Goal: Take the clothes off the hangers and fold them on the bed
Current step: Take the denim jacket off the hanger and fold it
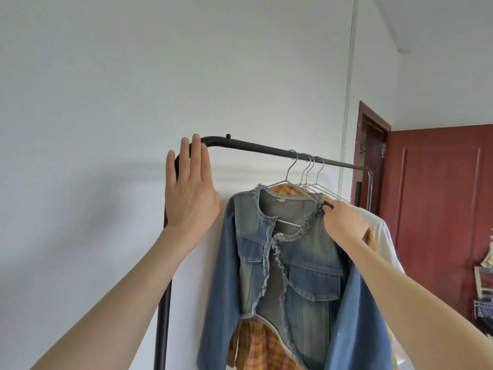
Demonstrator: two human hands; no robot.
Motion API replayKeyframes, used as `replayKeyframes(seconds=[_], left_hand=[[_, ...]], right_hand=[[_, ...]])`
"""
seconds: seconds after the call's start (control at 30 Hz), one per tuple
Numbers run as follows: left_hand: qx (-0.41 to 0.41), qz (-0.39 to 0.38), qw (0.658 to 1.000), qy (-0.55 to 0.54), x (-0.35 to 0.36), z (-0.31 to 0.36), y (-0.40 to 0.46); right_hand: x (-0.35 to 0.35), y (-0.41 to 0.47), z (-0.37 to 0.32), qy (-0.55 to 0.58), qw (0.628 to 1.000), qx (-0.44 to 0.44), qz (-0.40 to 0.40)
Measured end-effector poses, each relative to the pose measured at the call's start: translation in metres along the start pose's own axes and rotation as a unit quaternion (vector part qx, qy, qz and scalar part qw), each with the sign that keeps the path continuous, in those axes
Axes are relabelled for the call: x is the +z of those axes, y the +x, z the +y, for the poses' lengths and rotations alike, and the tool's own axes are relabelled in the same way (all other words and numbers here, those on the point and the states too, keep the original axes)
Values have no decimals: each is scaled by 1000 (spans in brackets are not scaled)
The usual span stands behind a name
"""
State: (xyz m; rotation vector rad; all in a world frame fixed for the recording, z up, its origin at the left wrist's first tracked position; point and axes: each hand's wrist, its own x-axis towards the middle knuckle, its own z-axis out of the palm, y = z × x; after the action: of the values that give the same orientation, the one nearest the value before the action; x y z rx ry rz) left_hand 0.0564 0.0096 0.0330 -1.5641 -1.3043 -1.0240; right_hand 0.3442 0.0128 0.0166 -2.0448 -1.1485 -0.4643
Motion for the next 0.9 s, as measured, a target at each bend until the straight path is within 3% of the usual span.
replayKeyframes(seconds=[0.27,0.37,0.47,0.6,0.73,0.9], left_hand=[[-7,-12,997,-82,-11,12,-13],[15,-78,982,-169,-18,30,-30],[20,-167,952,-256,-30,52,-43],[51,-197,915,-348,-38,79,-66],[98,-225,860,-448,-40,103,-112],[130,-316,781,-523,-46,119,-189]], right_hand=[[-41,-3,8,54,998,4,42],[-69,-14,19,66,994,-2,86],[-91,-34,37,67,993,-6,94],[-107,-85,72,45,996,3,81],[-123,-150,104,-22,998,41,53],[-155,-243,132,-158,984,81,18]])
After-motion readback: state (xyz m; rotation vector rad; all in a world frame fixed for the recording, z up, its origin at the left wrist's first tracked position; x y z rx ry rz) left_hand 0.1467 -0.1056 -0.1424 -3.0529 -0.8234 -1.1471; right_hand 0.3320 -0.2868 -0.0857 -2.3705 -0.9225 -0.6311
